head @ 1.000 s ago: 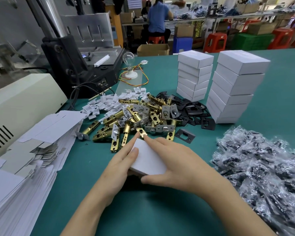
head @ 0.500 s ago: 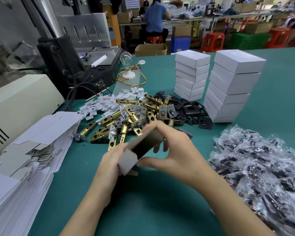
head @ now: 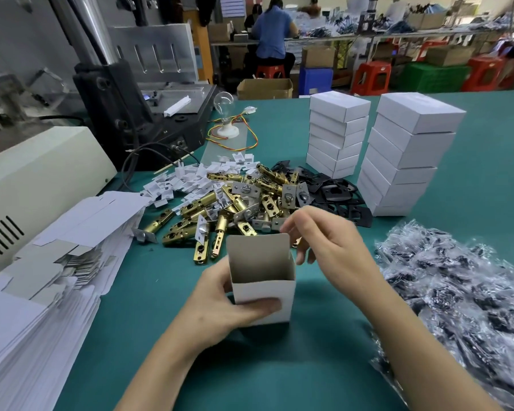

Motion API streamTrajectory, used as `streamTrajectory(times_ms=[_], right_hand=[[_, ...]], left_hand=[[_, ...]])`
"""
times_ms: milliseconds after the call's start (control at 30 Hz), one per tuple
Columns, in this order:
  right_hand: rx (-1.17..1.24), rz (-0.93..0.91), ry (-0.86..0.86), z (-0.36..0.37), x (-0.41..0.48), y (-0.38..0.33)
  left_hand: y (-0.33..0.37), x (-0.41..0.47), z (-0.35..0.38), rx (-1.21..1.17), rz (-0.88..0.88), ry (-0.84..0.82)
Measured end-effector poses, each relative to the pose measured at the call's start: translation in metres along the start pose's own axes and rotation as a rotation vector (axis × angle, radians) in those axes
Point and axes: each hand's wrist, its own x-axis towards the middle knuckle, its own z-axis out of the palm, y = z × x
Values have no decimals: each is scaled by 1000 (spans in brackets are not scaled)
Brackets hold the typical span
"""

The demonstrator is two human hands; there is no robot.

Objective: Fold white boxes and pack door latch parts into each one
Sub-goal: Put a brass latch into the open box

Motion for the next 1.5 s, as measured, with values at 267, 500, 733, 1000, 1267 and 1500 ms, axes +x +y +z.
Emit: streamTrajectory(times_ms=[267, 500, 733, 1000, 1267, 1500], right_hand=[[-596, 33, -421, 36, 52, 6], [-1111, -428, -735, 75, 96, -5], [-1178, -685, -687, 86, 102, -7], [-577, -263, -287, 52, 115, -9], [-192, -197, -1, 7, 99, -60], [288, -176, 62, -23, 37, -95]], left_hand=[[13, -5, 5, -73, -51, -289], [17, -10, -7, -134, -99, -274], [18, -8, -6, -193, -96, -247], [12, -5, -4, -209, -113, -206], [1, 1, -7, -162, -112, -68], [-4, 6, -6, -158, -102, 37]])
